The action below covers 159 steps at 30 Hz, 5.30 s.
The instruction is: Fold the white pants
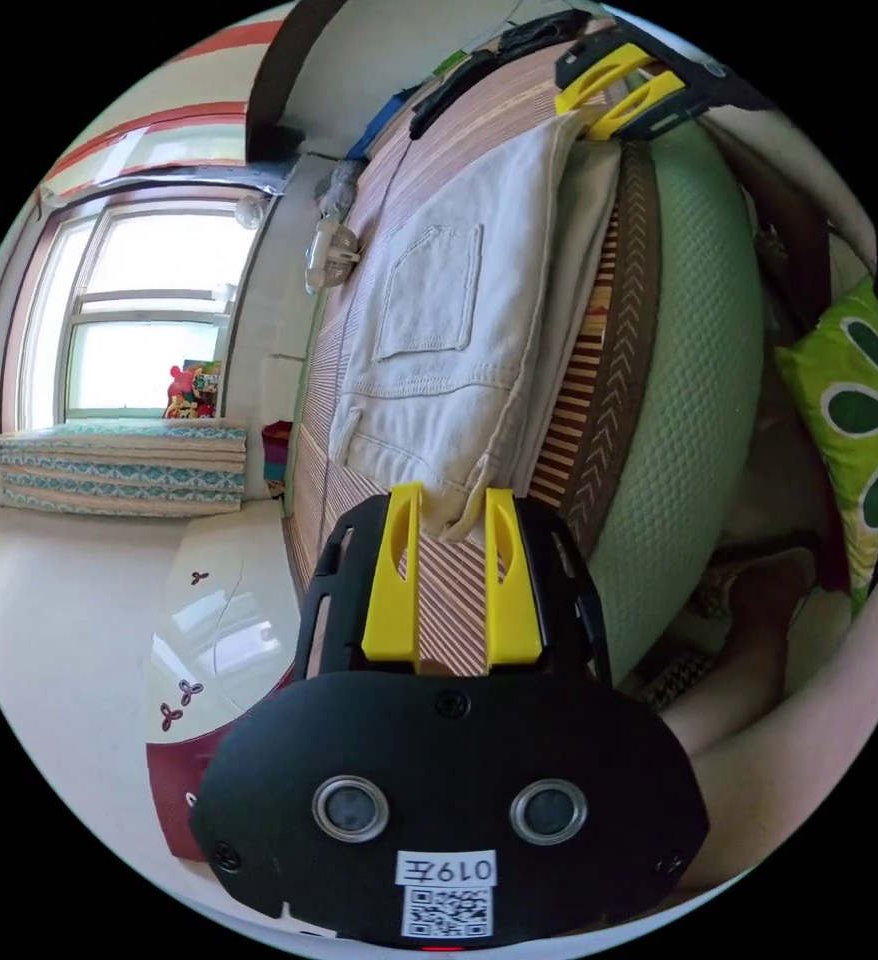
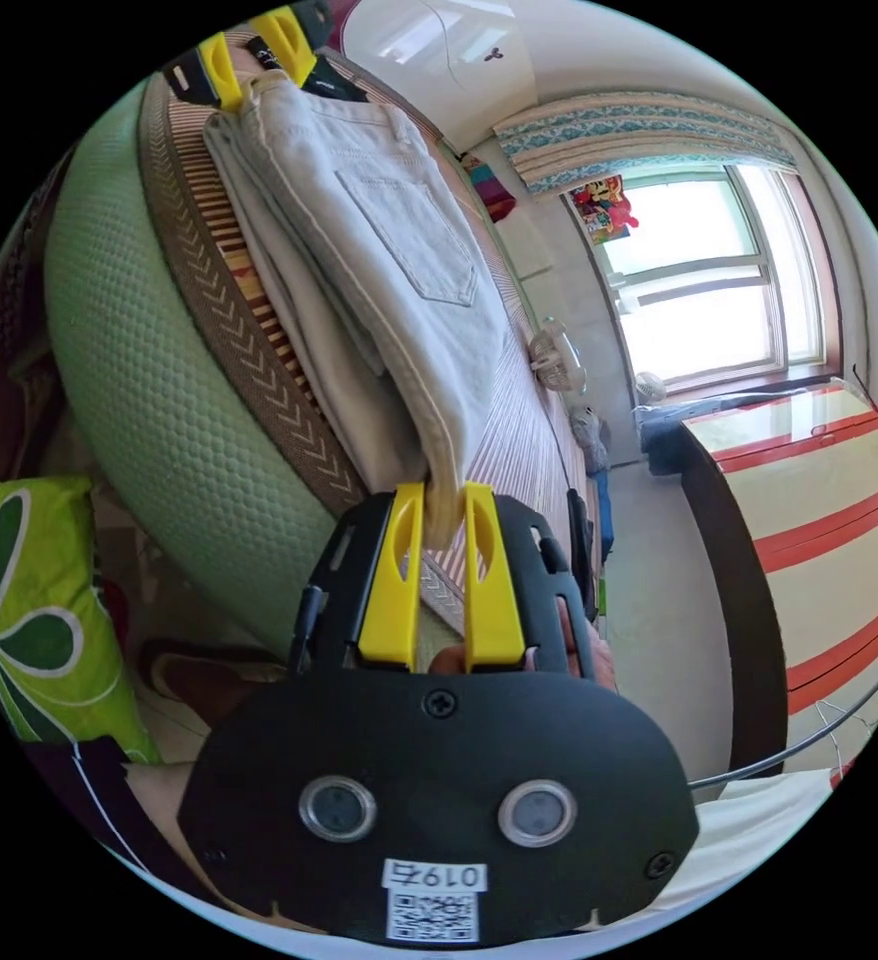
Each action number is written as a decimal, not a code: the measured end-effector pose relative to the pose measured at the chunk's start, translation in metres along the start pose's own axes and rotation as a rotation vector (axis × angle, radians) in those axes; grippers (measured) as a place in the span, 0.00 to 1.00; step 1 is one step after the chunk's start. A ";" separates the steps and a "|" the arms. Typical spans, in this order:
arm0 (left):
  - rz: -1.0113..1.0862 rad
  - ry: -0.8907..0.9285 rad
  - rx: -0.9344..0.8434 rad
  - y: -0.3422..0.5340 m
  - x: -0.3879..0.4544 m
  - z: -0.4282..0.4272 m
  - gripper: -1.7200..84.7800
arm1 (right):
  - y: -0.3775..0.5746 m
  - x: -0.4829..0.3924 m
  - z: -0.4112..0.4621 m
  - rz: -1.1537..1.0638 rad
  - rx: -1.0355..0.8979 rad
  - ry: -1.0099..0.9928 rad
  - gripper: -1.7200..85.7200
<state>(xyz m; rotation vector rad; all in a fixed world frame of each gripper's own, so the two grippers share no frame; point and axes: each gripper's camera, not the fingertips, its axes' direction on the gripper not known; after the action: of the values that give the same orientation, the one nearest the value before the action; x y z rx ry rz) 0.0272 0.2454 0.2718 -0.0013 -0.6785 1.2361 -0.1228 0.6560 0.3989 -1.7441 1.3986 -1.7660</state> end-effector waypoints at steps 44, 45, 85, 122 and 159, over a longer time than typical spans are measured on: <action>-0.073 0.134 0.013 0.063 -0.067 0.054 0.04 | -0.038 -0.174 -0.120 -0.550 0.111 0.430 0.08; -0.078 0.144 0.015 0.065 -0.070 0.055 0.04 | -0.037 -0.177 -0.119 -0.557 0.113 0.436 0.08; -0.559 0.485 0.093 0.147 -0.315 0.166 0.03 | 0.065 -0.100 0.113 0.477 0.142 -0.408 0.05; -0.836 0.660 0.104 0.144 -0.515 0.332 0.03 | 0.090 -0.300 0.440 0.417 0.057 -0.626 0.01; -0.833 0.789 0.179 0.136 -0.554 0.344 0.03 | 0.058 -0.231 0.703 0.744 -0.113 -1.174 0.12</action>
<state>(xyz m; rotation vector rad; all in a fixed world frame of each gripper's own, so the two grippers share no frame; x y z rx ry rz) -0.3424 -0.3079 0.2380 -0.0504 0.1427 0.4064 0.5270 0.5106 0.0706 -1.5060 1.2596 -0.1595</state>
